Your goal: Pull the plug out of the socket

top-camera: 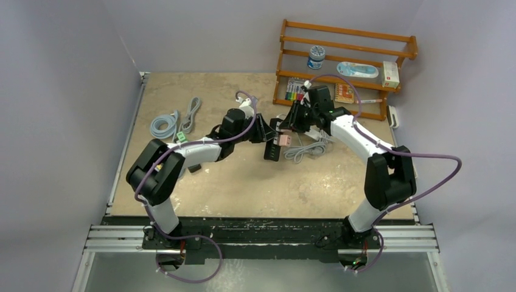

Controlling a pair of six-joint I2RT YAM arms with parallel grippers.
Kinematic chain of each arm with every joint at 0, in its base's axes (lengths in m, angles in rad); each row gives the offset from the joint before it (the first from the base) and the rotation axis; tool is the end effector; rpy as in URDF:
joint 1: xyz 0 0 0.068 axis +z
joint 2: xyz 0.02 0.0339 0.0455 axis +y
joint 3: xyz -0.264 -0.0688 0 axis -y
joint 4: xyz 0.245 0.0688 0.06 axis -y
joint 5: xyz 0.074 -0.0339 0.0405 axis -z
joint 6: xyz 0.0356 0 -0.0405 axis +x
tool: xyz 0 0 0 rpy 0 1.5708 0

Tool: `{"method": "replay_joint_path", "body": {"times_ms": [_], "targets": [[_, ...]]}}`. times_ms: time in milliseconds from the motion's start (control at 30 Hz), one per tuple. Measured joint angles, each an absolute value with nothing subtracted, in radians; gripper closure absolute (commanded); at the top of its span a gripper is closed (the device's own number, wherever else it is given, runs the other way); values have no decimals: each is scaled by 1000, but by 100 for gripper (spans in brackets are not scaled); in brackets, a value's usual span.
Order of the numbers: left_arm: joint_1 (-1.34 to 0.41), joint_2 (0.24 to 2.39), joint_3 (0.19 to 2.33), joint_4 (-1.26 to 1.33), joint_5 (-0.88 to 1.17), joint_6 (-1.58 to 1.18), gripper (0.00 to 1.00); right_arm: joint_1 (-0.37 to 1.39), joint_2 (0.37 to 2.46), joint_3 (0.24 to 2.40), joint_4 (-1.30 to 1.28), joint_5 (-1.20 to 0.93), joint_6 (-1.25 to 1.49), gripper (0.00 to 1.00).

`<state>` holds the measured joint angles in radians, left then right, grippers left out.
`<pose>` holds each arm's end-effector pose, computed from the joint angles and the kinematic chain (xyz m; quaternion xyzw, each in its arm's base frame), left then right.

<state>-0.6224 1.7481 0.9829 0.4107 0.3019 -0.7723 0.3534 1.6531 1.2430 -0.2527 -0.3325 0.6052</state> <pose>0.3075 -0.2337 0.2094 0.0249 0.8155 -0.4573 0.3537 0.3480 0.1407 0.2677 0.0393 0.8884 0.3314 0.3152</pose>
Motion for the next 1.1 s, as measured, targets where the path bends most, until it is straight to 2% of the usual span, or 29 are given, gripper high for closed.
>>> {"method": "replay_joint_path", "body": {"times_ms": [200,367,433,567,667,800,1000,1100], "targets": [[-619,1797,979,501,326,-815,100,336,1633,1240,-263,-302,575,100],[-629,1837,1001,511,311,-834,100,426,1596,1305,-360,-28,460,100],[-627,1859,1005,474,305,-836,100,426,1536,1300,-304,-81,416,100],[-627,1915,1006,408,283,-849,100,314,1408,1282,-105,-432,402,100],[-625,1934,1018,400,298,-865,100,278,1409,1317,-66,-482,378,100],[-628,1939,1019,408,315,-879,100,289,1527,1352,-52,-456,381,100],[-635,1940,1018,435,341,-892,100,315,2014,1675,-19,-436,427,100],[-638,1935,1003,458,346,-899,100,331,2189,1766,-14,-429,453,100]]}}
